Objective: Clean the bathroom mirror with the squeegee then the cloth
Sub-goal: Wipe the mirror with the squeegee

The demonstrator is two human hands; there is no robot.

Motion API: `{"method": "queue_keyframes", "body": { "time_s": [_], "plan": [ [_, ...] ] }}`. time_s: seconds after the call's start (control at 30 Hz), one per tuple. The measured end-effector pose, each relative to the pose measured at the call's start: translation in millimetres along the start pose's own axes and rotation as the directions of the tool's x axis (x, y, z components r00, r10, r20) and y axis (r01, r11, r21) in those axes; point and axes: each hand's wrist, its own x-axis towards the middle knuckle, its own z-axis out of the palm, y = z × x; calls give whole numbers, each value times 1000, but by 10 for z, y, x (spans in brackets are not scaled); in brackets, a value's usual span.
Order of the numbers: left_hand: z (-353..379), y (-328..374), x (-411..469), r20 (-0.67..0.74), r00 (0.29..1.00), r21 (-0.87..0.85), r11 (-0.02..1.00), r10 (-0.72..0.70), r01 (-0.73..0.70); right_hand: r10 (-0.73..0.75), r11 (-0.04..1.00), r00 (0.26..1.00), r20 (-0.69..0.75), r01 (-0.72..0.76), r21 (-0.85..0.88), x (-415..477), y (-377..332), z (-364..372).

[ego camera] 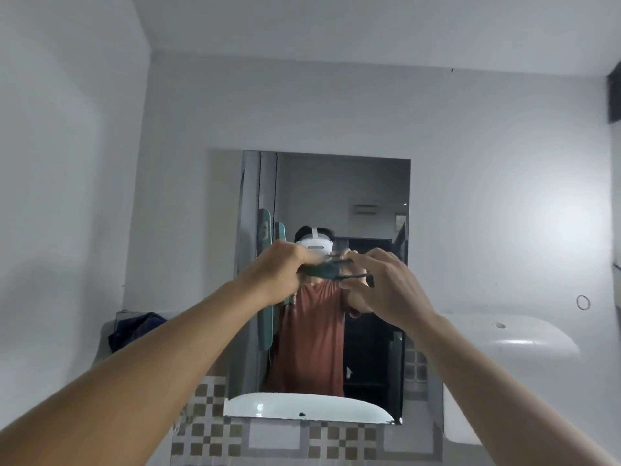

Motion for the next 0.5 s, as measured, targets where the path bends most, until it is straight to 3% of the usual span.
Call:
{"method": "queue_keyframes", "body": {
  "time_s": [0.17, 0.37, 0.5],
  "plan": [
    [-54, -153, 315, 9, 1000, 67, 998, 9, -10, -73, 994, 997, 37, 76, -74, 314, -14, 56],
    [-168, -463, 566, -145, 988, 303, 953, 57, -11, -104, 992, 995, 9, 104, -74, 753, 30, 193],
    [-250, -647, 690, -185, 977, 374, 927, 107, -30, -138, 984, 990, -12, 135, -119, 987, 55, 282]
  ]
}}
